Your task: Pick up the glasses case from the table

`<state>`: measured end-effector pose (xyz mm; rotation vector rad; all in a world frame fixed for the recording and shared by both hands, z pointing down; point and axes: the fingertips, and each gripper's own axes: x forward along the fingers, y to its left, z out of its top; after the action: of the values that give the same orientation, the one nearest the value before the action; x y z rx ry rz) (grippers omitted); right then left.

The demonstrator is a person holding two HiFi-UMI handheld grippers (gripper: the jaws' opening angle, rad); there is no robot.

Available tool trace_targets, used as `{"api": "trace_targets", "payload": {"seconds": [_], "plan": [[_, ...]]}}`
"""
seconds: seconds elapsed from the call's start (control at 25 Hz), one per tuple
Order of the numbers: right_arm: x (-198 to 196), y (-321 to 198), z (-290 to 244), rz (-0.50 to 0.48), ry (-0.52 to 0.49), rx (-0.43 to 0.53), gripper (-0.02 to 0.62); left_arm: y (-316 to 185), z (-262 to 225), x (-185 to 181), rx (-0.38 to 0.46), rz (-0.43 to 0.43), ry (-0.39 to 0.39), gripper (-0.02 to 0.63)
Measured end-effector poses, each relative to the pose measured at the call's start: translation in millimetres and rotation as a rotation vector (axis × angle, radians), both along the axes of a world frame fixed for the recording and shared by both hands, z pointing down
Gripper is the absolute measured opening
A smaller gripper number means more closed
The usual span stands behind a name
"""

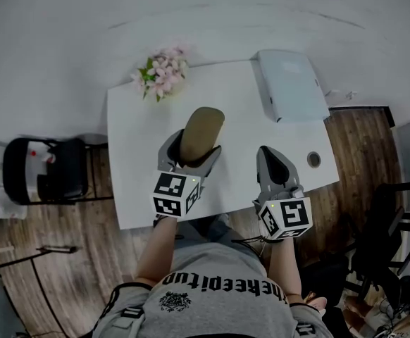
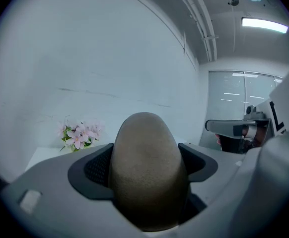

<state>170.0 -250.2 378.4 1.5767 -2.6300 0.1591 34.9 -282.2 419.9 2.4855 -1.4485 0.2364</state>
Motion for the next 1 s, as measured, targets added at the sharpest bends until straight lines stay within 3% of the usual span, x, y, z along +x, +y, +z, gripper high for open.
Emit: {"api": "trace_targets", "payload": {"seconds": [1.0], "plan": [[-26.1,24.6,-37.7,0.025,0.005,0.094,0.005,32.0,-78.0,-55.0,0.228,-0.054,0.081,0.425]]}}
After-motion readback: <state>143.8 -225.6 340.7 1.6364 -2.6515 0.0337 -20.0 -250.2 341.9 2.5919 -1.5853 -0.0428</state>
